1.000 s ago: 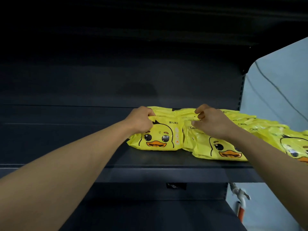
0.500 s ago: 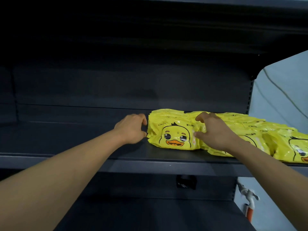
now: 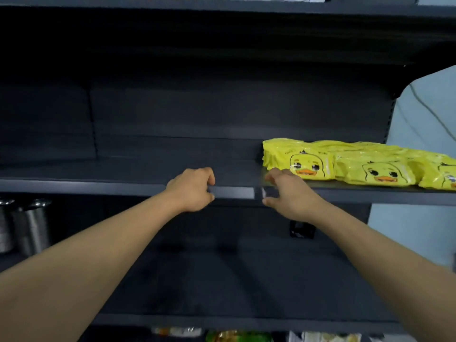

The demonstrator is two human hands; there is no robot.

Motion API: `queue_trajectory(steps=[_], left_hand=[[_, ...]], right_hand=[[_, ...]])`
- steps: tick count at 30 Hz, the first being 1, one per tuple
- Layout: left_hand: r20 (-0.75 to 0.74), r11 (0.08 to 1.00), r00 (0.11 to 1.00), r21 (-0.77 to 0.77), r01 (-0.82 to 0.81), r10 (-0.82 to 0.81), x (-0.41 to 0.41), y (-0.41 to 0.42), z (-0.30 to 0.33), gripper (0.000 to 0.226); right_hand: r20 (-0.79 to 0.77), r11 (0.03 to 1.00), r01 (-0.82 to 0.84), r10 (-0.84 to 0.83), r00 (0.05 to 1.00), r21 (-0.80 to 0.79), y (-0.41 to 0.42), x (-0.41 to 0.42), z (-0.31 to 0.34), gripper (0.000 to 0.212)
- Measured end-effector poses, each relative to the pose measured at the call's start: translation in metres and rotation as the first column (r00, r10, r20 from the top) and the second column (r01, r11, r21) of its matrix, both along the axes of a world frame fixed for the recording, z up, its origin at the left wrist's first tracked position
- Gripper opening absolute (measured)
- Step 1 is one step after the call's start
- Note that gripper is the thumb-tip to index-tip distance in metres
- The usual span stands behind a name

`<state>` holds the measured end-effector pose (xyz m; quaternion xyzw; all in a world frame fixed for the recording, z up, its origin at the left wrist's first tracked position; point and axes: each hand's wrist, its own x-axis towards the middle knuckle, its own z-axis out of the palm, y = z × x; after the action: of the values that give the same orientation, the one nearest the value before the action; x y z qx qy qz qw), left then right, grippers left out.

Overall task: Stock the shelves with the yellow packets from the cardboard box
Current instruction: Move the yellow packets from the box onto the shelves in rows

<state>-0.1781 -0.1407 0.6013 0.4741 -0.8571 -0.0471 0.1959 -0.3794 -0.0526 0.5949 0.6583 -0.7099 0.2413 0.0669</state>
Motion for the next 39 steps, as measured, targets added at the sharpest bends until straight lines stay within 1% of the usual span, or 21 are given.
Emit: queue_trajectory(steps=[4, 7, 11, 15, 18, 22, 27, 29, 32, 36, 39], left_hand=[[-0.002, 0.997, 1.000, 0.080, 0.004, -0.004, 0.038, 0.017, -0.038, 0.033], [0.046, 0.984, 0.999, 0.181, -0.008, -0.001, 0.065, 0.026, -0.075, 0.034], [0.119, 0.944, 0.993, 0.329, -0.036, -0.004, 0.094, 0.034, -0.125, 0.035], [0.166, 0.898, 0.986, 0.436, -0.064, -0.011, 0.118, 0.044, -0.174, 0.039], [0.198, 0.846, 0.980, 0.525, -0.095, -0.013, 0.134, 0.052, -0.212, 0.037], [0.245, 0.769, 0.969, 0.614, -0.176, 0.026, 0.154, 0.065, -0.265, 0.041], [0.344, 0.656, 0.938, 0.701, -0.281, 0.034, 0.177, 0.087, -0.342, 0.034], [0.359, 0.614, 0.932, 0.726, -0.309, 0.046, 0.185, 0.098, -0.369, 0.036], [0.372, 0.530, 0.925, 0.771, -0.353, 0.075, 0.198, 0.112, -0.410, 0.037], [0.413, 0.488, 0.906, 0.775, -0.401, 0.088, 0.209, 0.122, -0.458, 0.036], [0.429, 0.451, 0.902, 0.795, -0.406, 0.056, 0.211, 0.122, -0.491, 0.038]], right_hand=[[0.036, 0.995, -0.025, 0.021, 0.999, 0.100, 0.016, 0.046, -0.037, 0.054], [0.082, 0.974, -0.040, 0.022, 0.996, 0.221, 0.026, 0.076, -0.071, 0.054], [0.117, 0.935, -0.067, 0.028, 0.993, 0.348, 0.035, 0.103, -0.118, 0.056], [0.154, 0.882, -0.102, 0.035, 0.988, 0.459, 0.042, 0.122, -0.168, 0.056], [0.189, 0.824, -0.142, 0.043, 0.981, 0.549, 0.046, 0.132, -0.209, 0.056], [0.255, 0.731, -0.205, 0.044, 0.966, 0.650, 0.051, 0.136, -0.269, 0.066], [0.270, 0.567, -0.243, 0.038, 0.962, 0.787, 0.062, 0.136, -0.348, 0.057], [0.277, 0.491, -0.261, 0.042, 0.960, 0.831, 0.067, 0.135, -0.376, 0.058], [0.274, 0.414, -0.259, 0.023, 0.961, 0.872, 0.076, 0.135, -0.414, 0.052], [0.284, 0.327, -0.266, -0.009, 0.959, 0.907, 0.083, 0.137, -0.459, 0.055], [0.289, 0.292, -0.266, -0.036, 0.957, 0.919, 0.085, 0.141, -0.487, 0.047]])
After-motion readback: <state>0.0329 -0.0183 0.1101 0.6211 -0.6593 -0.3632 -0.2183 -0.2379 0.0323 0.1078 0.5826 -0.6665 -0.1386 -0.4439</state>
